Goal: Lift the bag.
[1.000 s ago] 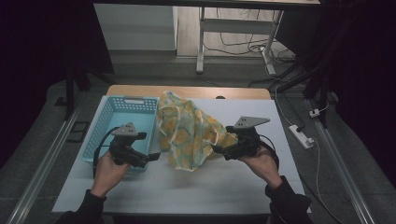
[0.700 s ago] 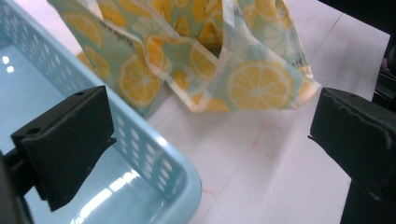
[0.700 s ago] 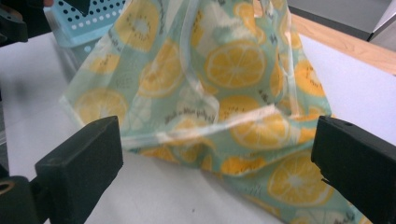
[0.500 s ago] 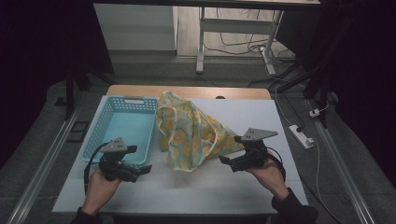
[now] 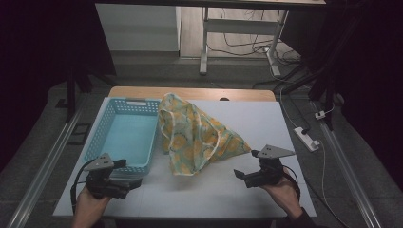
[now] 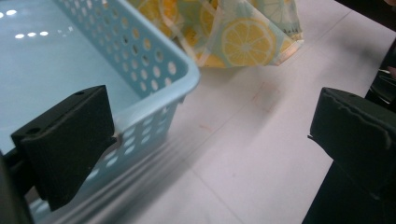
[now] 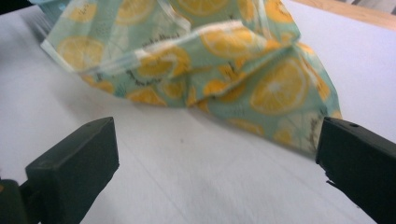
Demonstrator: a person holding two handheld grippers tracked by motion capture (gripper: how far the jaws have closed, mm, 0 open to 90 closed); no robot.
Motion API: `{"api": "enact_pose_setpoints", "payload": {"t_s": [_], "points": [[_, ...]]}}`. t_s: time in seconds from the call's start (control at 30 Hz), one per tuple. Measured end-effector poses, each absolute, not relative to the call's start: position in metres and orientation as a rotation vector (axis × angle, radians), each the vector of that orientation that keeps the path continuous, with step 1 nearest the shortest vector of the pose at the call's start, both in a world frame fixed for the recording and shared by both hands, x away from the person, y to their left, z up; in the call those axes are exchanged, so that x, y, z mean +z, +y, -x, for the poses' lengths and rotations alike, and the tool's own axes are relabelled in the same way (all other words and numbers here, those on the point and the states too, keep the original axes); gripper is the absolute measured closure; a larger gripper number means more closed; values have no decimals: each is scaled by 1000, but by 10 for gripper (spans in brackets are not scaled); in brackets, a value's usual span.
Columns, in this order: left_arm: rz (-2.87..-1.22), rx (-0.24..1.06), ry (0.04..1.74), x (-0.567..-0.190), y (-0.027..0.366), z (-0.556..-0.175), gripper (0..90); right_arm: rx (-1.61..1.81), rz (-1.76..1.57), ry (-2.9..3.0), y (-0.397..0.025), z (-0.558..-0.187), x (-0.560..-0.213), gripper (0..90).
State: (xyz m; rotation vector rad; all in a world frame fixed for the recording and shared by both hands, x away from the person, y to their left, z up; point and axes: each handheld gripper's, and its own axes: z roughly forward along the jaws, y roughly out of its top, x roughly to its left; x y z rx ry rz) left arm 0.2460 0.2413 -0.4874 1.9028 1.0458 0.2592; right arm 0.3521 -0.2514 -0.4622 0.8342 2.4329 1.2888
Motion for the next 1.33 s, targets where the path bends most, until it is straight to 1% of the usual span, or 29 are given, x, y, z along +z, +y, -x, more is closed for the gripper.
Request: {"api": "enact_pose_setpoints", "payload": {"t_s": [0.4,0.8,1.17,1.33], "points": [[-1850,259,1161,-505,269,-216,0,1268,-917,2351,-283,-329,-471,0],[-1859,273,1252,-519,283,-202,0,1193,-1028,2345,-309,-316,-490,0],[-1929,317,1340,-523,286,-195,0,1091,-1088,2396,-315,-310,-500,0],[-1933,300,1349,-523,286,-197,0,1076,-1105,2407,-316,-312,-501,0]]}}
